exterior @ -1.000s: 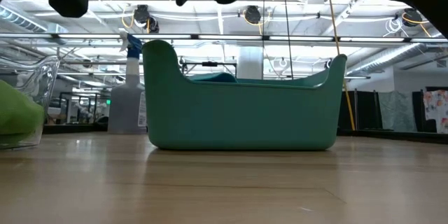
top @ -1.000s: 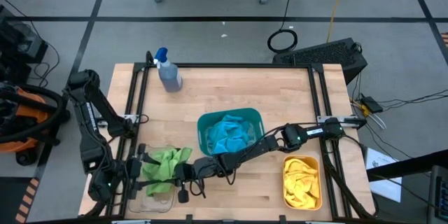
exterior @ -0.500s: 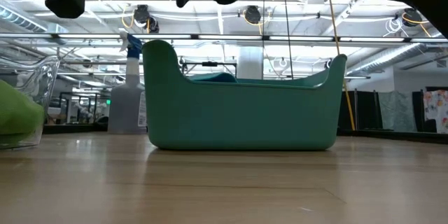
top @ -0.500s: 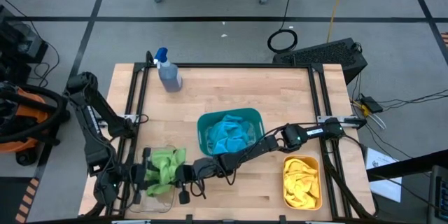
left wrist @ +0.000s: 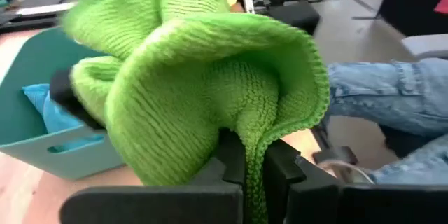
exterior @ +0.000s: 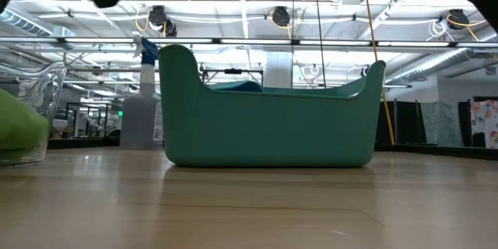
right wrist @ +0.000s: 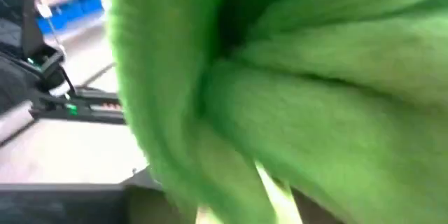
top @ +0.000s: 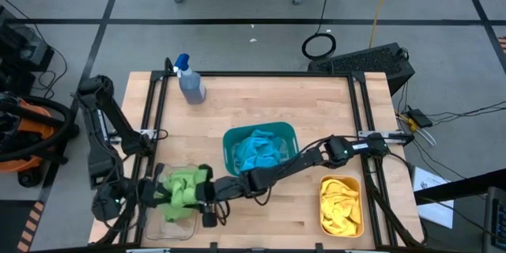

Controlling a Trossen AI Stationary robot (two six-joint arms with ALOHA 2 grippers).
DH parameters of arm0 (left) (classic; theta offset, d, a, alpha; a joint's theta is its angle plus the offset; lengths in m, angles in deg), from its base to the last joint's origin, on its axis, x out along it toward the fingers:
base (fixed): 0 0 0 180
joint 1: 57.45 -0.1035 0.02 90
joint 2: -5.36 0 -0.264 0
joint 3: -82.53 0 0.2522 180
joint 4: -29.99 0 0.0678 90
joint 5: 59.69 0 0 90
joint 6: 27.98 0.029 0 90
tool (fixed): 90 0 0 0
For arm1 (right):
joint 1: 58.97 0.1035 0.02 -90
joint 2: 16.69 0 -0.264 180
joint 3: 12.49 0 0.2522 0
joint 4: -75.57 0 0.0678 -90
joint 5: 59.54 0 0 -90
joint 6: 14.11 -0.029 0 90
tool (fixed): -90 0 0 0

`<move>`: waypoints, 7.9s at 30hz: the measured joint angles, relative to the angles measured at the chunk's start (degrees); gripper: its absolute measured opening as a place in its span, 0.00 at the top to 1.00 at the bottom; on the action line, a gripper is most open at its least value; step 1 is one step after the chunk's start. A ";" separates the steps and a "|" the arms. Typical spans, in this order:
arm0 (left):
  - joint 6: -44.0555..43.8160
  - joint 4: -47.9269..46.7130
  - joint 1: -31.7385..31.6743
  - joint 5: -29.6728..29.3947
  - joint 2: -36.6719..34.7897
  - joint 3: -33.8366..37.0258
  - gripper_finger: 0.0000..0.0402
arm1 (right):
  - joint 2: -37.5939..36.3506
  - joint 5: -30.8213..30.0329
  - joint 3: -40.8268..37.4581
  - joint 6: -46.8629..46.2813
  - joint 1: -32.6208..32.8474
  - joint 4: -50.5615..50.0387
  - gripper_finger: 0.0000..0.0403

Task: Sort microfiber towel by color & place in baskets
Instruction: Put the green microfiber towel into the transparent bin, then return to Home Position

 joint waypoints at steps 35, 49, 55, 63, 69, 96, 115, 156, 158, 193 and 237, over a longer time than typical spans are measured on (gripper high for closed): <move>-49.12 -18.29 3.76 12.23 1.74 8.73 0.88 | -8.74 -5.64 -0.15 -4.70 8.56 -29.64 0.50; -53.13 -26.07 -4.37 22.93 3.75 8.63 0.88 | -11.05 -13.78 -0.15 -0.94 13.06 -31.17 0.50; -47.76 -22.30 -5.05 25.22 3.73 8.63 0.81 | -11.05 -13.90 -0.15 -1.20 12.87 -31.22 0.50; -34.73 -12.45 -5.05 27.17 3.73 8.47 0.58 | -11.05 -13.86 -0.15 -1.18 12.96 -31.17 0.50; -34.94 -16.11 -5.05 28.72 3.04 5.17 0.51 | -11.05 -13.87 -0.15 -1.20 12.94 -31.19 0.50; -39.26 -25.26 -8.13 21.21 6.66 9.62 0.84 | -10.96 -13.67 -0.15 -2.38 13.31 -32.79 0.50; -5.09 -27.52 -7.97 0.43 -0.21 -5.16 0.90 | -21.78 -24.64 -0.22 9.16 18.28 -49.35 0.72; 53.62 28.98 -50.09 41.87 3.97 -1.51 0.90 | -47.16 -26.66 -42.53 -3.74 14.48 -48.66 1.00; 53.80 28.98 -50.94 42.25 3.97 -1.51 0.90 | -52.73 -27.00 -49.84 -2.75 13.72 -42.07 1.00; 44.24 52.70 -74.72 58.88 2.89 22.13 0.90 | -103.78 -17.77 -121.02 8.90 7.15 22.57 1.00; 37.01 55.69 -61.34 33.85 -23.89 44.57 0.90 | -106.61 -21.24 -120.85 12.52 7.48 21.67 1.00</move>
